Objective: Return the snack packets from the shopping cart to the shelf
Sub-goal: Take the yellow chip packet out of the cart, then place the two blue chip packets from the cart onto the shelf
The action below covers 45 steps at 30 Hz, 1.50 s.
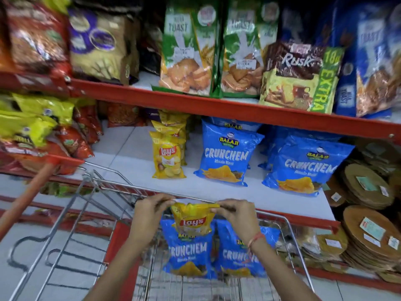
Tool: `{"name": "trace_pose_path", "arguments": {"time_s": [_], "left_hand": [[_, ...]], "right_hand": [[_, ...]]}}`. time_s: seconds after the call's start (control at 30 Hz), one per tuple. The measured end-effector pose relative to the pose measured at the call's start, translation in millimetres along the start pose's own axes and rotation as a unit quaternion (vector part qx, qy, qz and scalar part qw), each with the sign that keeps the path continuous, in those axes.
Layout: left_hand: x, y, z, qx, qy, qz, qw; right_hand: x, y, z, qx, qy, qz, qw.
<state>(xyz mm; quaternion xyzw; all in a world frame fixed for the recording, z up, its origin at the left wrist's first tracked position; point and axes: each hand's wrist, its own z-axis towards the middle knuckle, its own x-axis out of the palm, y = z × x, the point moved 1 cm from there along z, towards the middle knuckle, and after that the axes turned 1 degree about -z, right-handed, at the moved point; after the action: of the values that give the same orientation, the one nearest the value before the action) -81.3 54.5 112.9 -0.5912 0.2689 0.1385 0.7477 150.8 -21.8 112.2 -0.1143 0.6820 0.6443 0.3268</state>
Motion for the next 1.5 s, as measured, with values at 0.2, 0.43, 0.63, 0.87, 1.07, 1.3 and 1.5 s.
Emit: {"name": "trace_pose_path", "arguments": {"time_s": [0.2, 0.43, 0.63, 0.87, 1.07, 1.3, 1.5], "left_hand": [[-48.3, -40.2, 60.0, 0.046, -0.09, -0.012, 0.995], [-62.5, -38.0, 112.9, 0.052, -0.113, -0.035, 0.992], [-34.7, -9.7, 133.1, 0.025, -0.093, -0.008, 0.995], [-12.6, 19.6, 130.1, 0.024, -0.102, 0.01, 0.994], [-4.8, 41.0, 101.8, -0.009, -0.144, -0.064, 0.987], [31.1, 90.9, 25.7, -0.101, -0.156, -0.07, 0.98], [78.0, 144.1, 1.3, -0.299, -0.041, -0.007, 0.953]], "right_hand": [[-15.5, 70.4, 65.3, -0.058, -0.068, 0.043, 0.995], [-10.8, 98.0, 118.6, -0.079, -0.078, 0.051, 0.993], [14.1, 75.9, 144.7, -0.041, -0.066, 0.026, 0.997], [37.7, 48.4, 148.0, -0.011, -0.06, 0.013, 0.998], [41.0, 32.7, 124.2, -0.031, -0.082, 0.005, 0.996], [65.9, -24.2, 35.9, -0.012, -0.062, -0.083, 0.995], [99.3, -76.8, -3.6, 0.307, 0.138, -0.173, 0.926]]}}
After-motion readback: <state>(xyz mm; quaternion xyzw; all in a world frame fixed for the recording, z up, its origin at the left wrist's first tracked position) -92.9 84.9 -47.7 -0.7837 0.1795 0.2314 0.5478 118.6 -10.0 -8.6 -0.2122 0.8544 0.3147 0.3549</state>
